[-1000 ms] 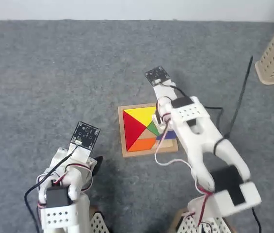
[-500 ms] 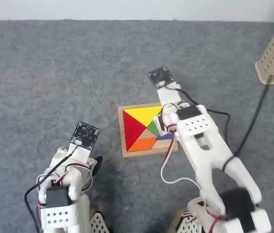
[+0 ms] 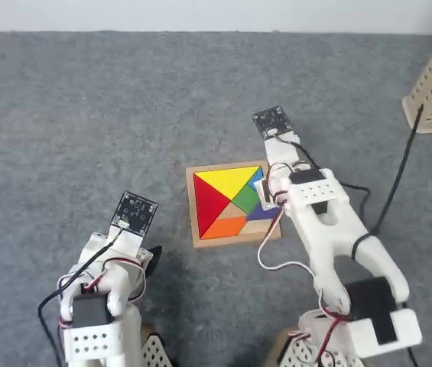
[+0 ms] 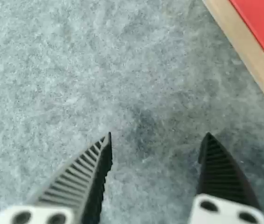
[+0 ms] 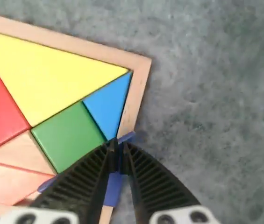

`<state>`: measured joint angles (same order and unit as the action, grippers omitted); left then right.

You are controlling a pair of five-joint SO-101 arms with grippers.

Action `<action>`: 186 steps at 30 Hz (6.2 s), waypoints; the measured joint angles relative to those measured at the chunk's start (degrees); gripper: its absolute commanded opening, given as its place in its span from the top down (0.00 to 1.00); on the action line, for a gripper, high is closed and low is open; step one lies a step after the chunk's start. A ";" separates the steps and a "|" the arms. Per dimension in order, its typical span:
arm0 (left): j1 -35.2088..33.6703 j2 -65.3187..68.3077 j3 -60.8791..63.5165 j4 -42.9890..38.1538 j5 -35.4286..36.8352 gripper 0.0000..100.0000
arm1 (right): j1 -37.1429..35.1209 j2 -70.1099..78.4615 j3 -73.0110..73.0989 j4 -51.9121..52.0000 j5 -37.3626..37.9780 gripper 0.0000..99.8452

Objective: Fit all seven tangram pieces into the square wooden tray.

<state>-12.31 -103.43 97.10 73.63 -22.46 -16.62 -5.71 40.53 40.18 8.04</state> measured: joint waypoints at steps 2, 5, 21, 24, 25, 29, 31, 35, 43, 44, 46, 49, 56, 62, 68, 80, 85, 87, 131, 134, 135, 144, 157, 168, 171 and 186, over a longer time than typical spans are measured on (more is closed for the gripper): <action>0.00 0.00 0.00 0.00 0.00 0.72 | 0.00 0.09 -0.35 0.79 0.00 0.99; 0.00 0.00 0.00 0.00 0.00 0.72 | -0.09 0.09 -0.44 2.11 0.00 0.99; 0.00 0.00 0.00 0.00 0.00 0.72 | -3.87 0.00 -0.44 5.80 0.00 0.99; 0.00 0.00 0.00 0.00 0.00 0.72 | -4.84 -0.88 -0.18 6.42 0.00 0.99; 0.00 0.00 0.00 0.00 0.00 0.72 | -5.63 -1.49 0.35 6.59 0.00 0.99; 0.00 0.00 0.00 0.00 0.00 0.72 | -9.41 -4.92 3.34 6.77 0.00 0.99; 0.00 0.00 0.00 0.00 0.00 0.72 | -10.29 -6.68 3.87 6.77 0.00 0.99; 0.00 0.00 0.00 0.00 0.00 0.72 | -10.29 -9.58 4.40 6.77 0.00 0.99; 0.00 0.00 0.00 0.00 0.00 0.72 | -6.51 -20.40 9.41 6.68 -3.43 0.99; 0.00 0.00 0.00 0.00 0.00 0.72 | -5.27 -21.01 10.29 6.24 -3.78 0.99; 0.00 0.00 0.00 0.00 0.00 0.72 | -4.04 -21.10 11.69 5.36 -3.87 0.99; 0.00 0.00 0.00 0.00 0.00 0.72 | -4.04 -19.78 12.13 4.84 -3.87 0.99; 0.00 0.00 0.00 0.00 0.00 0.72 | -5.45 -8.44 10.11 4.48 -4.04 0.99; 0.00 0.00 0.00 0.00 0.00 0.72 | -8.44 -6.15 9.14 4.48 -3.87 0.99; 0.00 0.00 0.00 0.00 0.00 0.72 | -8.88 -9.49 9.23 5.98 -3.87 0.99; 0.00 0.00 0.00 0.00 0.00 0.72 | -3.52 -46.07 24.35 6.59 -3.87 0.99; 0.00 0.00 0.00 0.00 0.00 0.72 | 0.44 -58.73 33.49 6.59 -3.69 0.99; 0.00 0.00 0.00 0.00 0.00 0.72 | 2.29 -63.38 37.27 6.59 -1.41 0.99; 0.00 0.00 0.00 0.00 0.00 0.72 | 16.09 -96.97 54.86 34.02 12.22 0.99; 0.00 0.00 0.00 0.00 0.00 0.72 | 16.09 -96.97 54.86 34.02 12.22 0.99; 0.00 0.00 0.00 0.00 0.00 0.72 | 16.09 -96.97 54.86 34.02 12.22 0.99; 0.00 0.00 0.00 0.00 0.00 0.72 | 16.09 -96.97 54.86 34.02 12.22 0.99; 0.00 0.00 0.00 0.00 0.00 0.72 | 16.09 -96.97 54.86 34.02 12.22 0.99; 0.00 0.00 0.00 0.00 0.00 0.72 | 16.09 -96.97 54.86 34.02 12.22 0.99; 0.00 0.00 0.00 0.00 0.00 0.72 | 16.09 -96.97 54.86 34.02 12.22 0.99; 0.00 0.00 0.00 0.00 0.00 0.72 | 16.09 -96.97 54.86 34.02 12.22 0.99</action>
<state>-12.31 -103.43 97.10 73.63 -22.46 -0.53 -102.68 95.38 74.20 20.26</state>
